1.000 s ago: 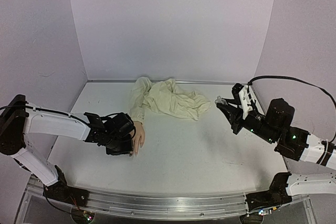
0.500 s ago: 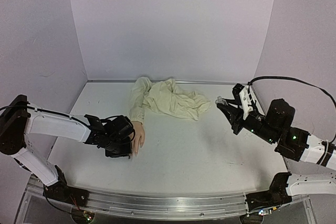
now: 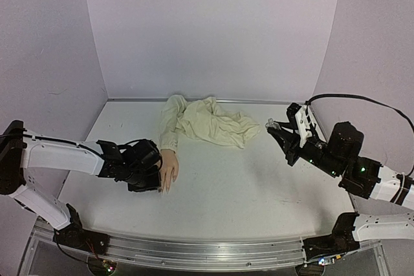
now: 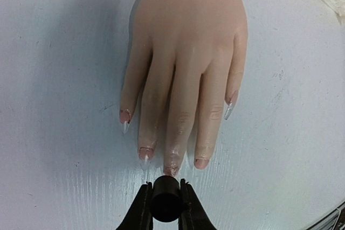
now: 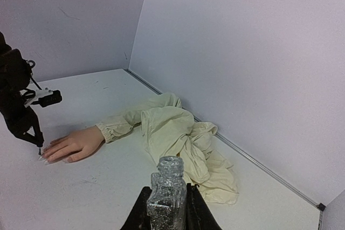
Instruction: Paint the nails
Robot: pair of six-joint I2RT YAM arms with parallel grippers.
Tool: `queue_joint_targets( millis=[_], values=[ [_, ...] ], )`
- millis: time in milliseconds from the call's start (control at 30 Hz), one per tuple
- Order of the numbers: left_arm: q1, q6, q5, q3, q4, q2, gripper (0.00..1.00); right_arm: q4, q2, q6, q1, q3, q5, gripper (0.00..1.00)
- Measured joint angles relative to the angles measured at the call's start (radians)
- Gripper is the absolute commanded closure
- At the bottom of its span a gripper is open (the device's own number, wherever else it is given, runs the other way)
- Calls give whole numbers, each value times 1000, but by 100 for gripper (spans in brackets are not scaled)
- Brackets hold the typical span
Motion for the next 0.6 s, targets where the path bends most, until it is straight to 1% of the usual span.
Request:
queue_joint_targets(
  millis=[200,400,600],
  values=[
    [-9,0,-16,-1,0,-51,100,0,0,0,0,0,0,100],
    [-11,0,-21,-1,-2,-50,100,0,0,0,0,0,0,100],
    [-11,1,-23,0,-1,-15,100,0,0,0,0,0,0,100]
  ],
)
